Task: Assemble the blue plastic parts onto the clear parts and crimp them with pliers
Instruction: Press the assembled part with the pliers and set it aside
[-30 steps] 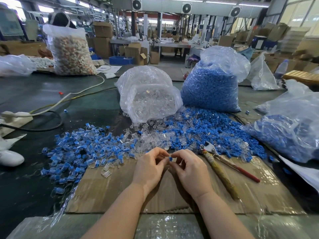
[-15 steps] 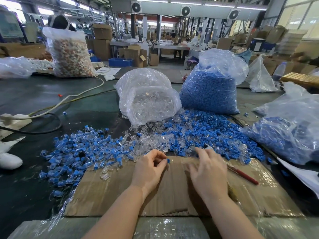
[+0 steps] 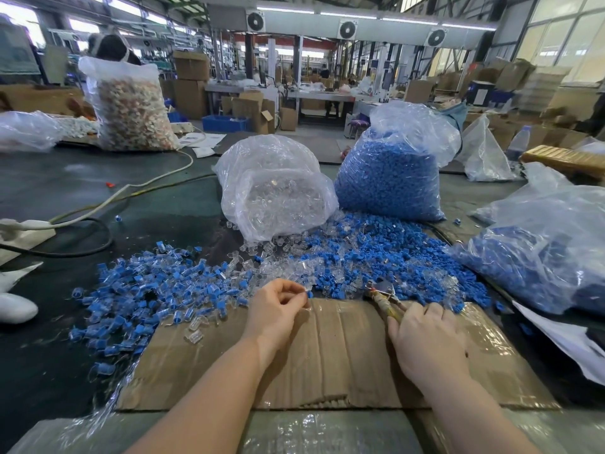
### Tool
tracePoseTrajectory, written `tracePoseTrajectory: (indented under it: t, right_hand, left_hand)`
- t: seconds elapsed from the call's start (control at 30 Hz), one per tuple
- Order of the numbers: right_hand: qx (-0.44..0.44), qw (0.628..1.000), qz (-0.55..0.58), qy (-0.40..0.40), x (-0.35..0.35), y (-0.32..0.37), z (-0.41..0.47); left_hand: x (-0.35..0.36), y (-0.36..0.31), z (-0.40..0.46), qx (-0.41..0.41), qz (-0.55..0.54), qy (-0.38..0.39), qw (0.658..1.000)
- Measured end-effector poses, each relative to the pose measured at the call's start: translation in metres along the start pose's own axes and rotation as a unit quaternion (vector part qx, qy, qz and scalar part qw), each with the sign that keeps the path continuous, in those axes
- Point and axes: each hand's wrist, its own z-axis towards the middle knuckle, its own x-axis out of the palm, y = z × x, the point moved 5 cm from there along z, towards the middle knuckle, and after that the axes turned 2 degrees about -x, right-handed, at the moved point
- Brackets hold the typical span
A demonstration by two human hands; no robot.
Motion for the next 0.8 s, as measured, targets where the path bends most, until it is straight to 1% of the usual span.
tracePoseTrajectory:
  t: [0.1, 0.13, 0.17, 0.2, 0.23, 0.3, 0.4, 0.5, 0.57, 0.67, 0.8]
  right_hand:
    - [-0.056, 0.998, 0.036, 0.007, -0.011, 0.013, 0.005]
    - [-0.080, 0.993, 0.081, 0.020, -0.015, 0.019, 0.007]
    - [-0.091, 0.983, 0.154, 0.046, -0.018, 0.025, 0.007]
    - [-0.089, 0.963, 0.240, 0.086, -0.021, 0.030, 0.006]
    - [-0.079, 0.934, 0.323, 0.133, -0.022, 0.035, 0.005]
    - [-0.053, 0.871, 0.437, 0.219, -0.026, 0.043, -0.001]
    - [-0.005, 0.799, 0.512, 0.314, -0.026, 0.049, -0.008]
    - [-0.019, 0.756, 0.538, 0.372, -0.026, 0.055, -0.011]
    - [-0.042, 0.753, 0.530, 0.387, -0.025, 0.057, -0.011]
    - [-0.055, 0.774, 0.495, 0.390, -0.023, 0.058, -0.010]
    - [-0.069, 0.792, 0.459, 0.398, -0.023, 0.060, -0.008]
  left_hand:
    - [0.000, 0.001, 0.002, -0.050, -0.069, -0.006, 0.996]
    - [0.000, 0.001, 0.002, -0.064, -0.096, -0.010, 0.993]
    - [0.000, 0.001, 0.003, -0.076, -0.121, -0.014, 0.990]
    - [-0.001, 0.000, 0.004, -0.082, -0.133, -0.020, 0.987]
    - [-0.001, 0.000, 0.005, -0.085, -0.136, -0.026, 0.987]
    - [-0.002, -0.002, 0.008, -0.085, -0.135, -0.039, 0.986]
    - [-0.005, -0.005, 0.010, -0.090, -0.119, -0.058, 0.987]
    - [-0.009, -0.007, 0.010, -0.100, -0.105, -0.066, 0.987]
    - [-0.011, -0.008, 0.010, -0.100, -0.082, -0.078, 0.989]
    - [-0.012, -0.009, 0.010, -0.098, -0.063, -0.097, 0.988]
    - [-0.011, -0.011, 0.010, -0.104, -0.061, -0.104, 0.987]
